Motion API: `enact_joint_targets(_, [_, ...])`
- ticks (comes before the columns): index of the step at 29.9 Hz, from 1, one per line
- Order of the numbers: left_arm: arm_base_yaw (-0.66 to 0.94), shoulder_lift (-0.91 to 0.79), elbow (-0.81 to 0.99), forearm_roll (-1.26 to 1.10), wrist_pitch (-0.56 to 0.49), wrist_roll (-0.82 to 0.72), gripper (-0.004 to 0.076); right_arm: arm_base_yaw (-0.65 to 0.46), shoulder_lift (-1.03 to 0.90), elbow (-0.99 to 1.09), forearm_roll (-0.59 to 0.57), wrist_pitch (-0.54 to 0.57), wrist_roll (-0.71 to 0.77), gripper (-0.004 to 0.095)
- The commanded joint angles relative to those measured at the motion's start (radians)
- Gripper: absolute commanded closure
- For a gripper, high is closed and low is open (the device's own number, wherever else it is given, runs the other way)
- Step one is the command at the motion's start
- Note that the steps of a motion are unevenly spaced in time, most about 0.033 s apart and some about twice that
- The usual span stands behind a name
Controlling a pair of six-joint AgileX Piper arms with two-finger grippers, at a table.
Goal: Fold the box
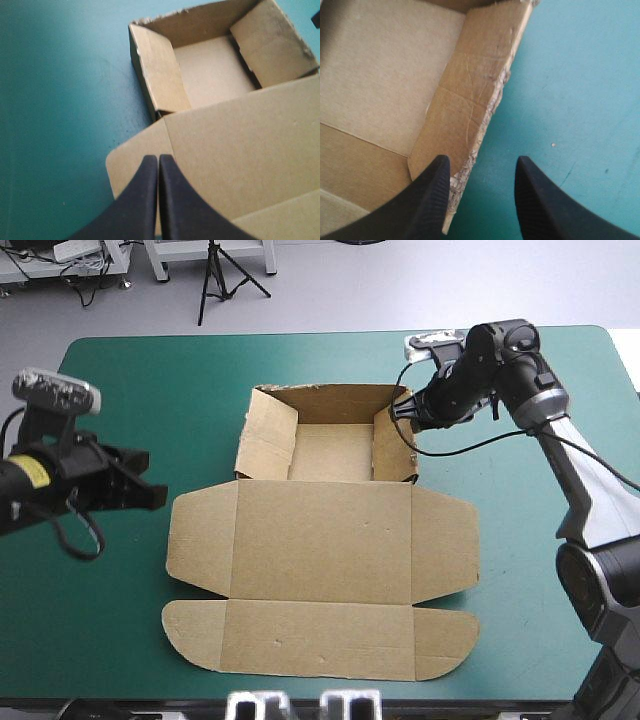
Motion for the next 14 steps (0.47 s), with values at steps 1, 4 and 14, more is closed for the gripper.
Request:
enact_joint_targets(1, [-0.001, -0.135, 0.115, -0.007, 0.024, 0.004, 0.0732, 0.000, -0.013, 0.017, 0.046, -0.039, -0.001, 0.0511])
enact_joint_targets(4, [-0.001, -0.270, 0.224, -0.005, 0.009, 0.004, 0.0732, 0.000, 0.025, 0.016, 0.072, -0.056, -0.001, 0.0512])
enact_joint_targets(14, [-0.001, -0.581, 0.463, -0.005, 0.042, 0.004, 0.0732, 0.000, 0.096, 0.018, 0.116, -0.052, -0.008, 0.0772])
